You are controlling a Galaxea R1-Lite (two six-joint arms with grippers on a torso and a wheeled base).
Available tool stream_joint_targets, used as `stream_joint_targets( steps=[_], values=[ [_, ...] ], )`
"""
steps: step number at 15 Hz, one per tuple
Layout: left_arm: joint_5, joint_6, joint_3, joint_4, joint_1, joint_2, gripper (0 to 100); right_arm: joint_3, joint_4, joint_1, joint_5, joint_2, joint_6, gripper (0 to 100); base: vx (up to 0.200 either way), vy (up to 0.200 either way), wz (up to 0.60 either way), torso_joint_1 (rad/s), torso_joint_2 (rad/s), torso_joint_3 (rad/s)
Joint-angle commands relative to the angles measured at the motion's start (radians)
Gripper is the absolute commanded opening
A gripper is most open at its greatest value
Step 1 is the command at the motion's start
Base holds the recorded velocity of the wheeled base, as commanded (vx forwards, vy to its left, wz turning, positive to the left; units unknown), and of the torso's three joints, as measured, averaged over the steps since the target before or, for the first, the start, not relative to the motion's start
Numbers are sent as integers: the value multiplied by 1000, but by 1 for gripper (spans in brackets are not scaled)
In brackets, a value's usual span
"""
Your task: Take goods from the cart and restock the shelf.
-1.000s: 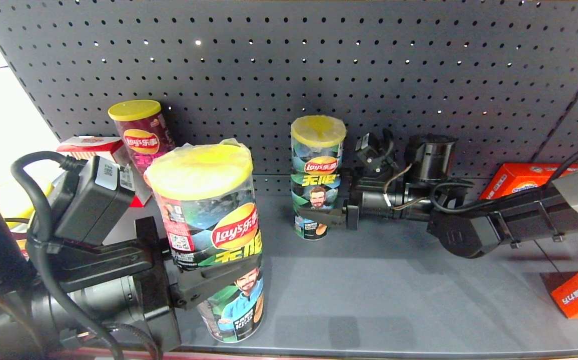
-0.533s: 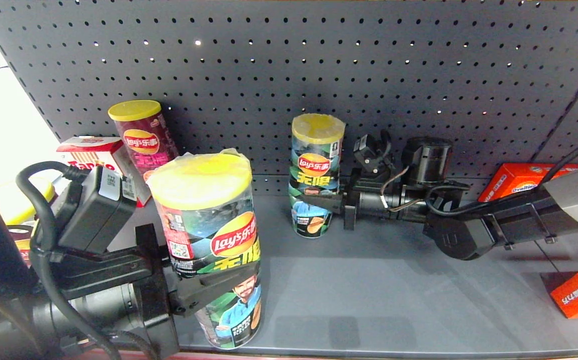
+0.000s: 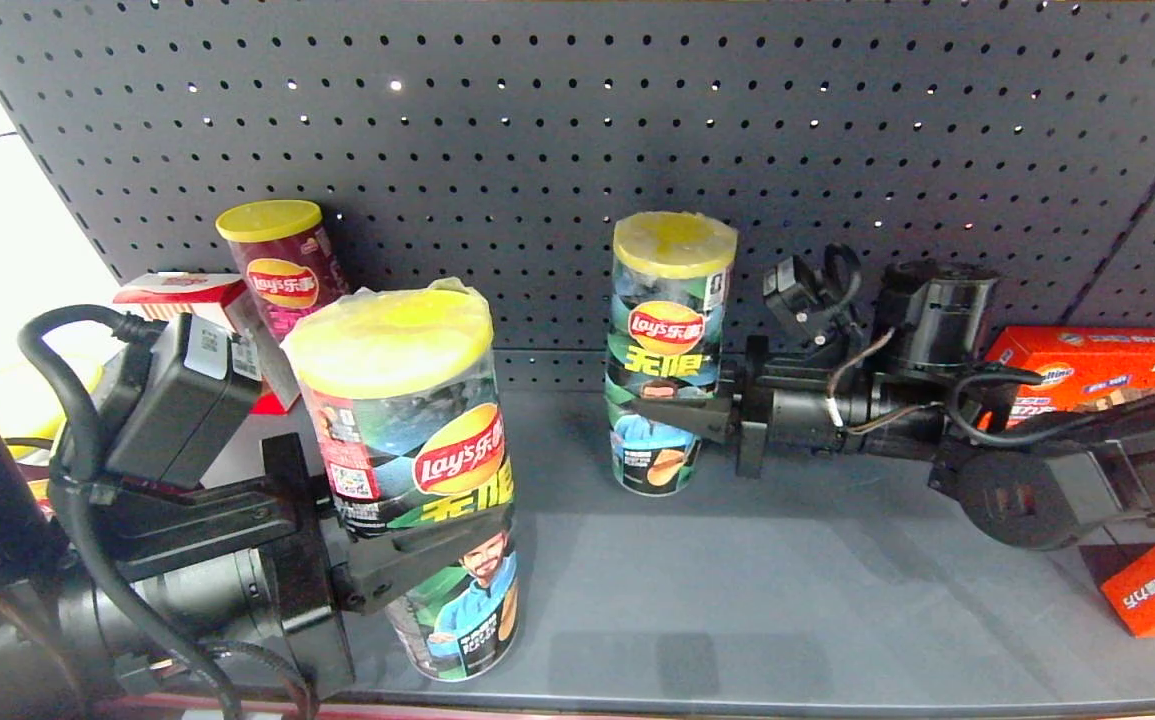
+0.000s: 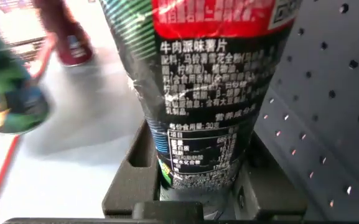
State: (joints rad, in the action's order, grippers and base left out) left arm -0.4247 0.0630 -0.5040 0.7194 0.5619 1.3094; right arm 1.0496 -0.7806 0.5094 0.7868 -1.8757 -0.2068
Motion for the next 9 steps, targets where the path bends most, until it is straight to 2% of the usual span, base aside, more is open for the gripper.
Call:
stream_joint_targets(
  steps=[1, 4, 6, 9],
  values=[
    [1, 0, -7, -1, 0, 1, 0, -135, -19, 26, 2, 130, -5, 0, 0, 0, 0, 0, 0, 0],
    [1, 0, -10, 0, -2, 2, 0, -263, -118, 60, -9, 159, -2, 0, 0, 0, 0, 0, 0, 0],
    [3, 0, -11, 0, -2, 2, 0, -326, -184, 101, -57, 168, 1, 0, 0, 0, 0, 0, 0, 0],
    [3, 0, -11, 0, -4, 2, 0, -359, -192, 144, -92, 179, 1, 0, 0, 0, 0, 0, 0, 0]
  ],
)
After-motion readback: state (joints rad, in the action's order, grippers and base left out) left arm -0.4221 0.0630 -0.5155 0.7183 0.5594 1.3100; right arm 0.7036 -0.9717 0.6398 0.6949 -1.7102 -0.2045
